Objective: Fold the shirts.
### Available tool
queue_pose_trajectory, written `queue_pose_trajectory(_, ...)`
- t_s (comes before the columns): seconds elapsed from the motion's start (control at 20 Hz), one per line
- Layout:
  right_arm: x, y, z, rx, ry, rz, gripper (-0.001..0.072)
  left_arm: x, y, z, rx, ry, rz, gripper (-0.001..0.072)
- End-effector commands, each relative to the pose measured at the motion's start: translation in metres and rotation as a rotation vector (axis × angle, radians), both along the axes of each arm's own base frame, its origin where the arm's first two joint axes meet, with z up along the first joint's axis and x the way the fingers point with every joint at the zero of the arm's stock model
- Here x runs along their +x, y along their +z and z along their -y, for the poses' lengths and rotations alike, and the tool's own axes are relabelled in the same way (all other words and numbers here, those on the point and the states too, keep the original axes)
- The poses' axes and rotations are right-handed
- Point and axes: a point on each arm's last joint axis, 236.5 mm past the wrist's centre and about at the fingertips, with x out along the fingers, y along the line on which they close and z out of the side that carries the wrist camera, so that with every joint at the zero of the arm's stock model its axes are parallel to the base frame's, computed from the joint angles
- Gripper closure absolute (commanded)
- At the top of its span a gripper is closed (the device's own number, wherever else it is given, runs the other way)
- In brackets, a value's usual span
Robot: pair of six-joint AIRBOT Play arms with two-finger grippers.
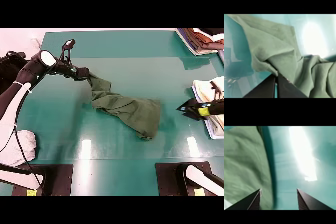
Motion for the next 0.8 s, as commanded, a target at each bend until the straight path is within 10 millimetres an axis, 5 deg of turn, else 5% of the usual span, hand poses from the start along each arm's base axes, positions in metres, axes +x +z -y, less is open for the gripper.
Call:
queue_pose_trajectory(0.0,0.029,-0.037,-0.032,0.088,-0.009,0.013,0.0213,-0.006,-0.001,0.000,0.009,-0.017,-0.020,0.0683)
queue_pose_trajectory(0.35,0.100,-0.067,-0.077,0.041,0.103,0.021,0.0279,-0.017,-0.007,0.000,0.018,-0.043,-0.067,0.0683)
queue_pose_trajectory(0.45,0.115,-0.067,-0.087,0.036,0.133,0.037,0.0436,-0.019,-0.008,0.001,0.020,-0.047,-0.073,0.0683)
queue_pose_trajectory(0.5,0.123,-0.063,-0.092,0.034,0.148,0.054,0.0600,-0.020,-0.008,0.001,0.020,-0.049,-0.076,0.0683)
queue_pose_trajectory(0.55,0.130,-0.055,-0.093,0.024,0.160,0.080,0.0691,-0.022,-0.007,0.001,0.022,-0.055,-0.081,0.0683)
queue_pose_trajectory(0.65,0.148,-0.014,-0.085,-0.020,0.172,0.191,0.0692,-0.023,0.011,-0.007,0.048,-0.070,-0.065,0.0683)
queue_pose_trajectory(0.75,0.154,0.056,-0.057,-0.140,0.215,0.329,0.0692,-0.018,0.065,-0.028,0.083,-0.054,0.042,0.0684)
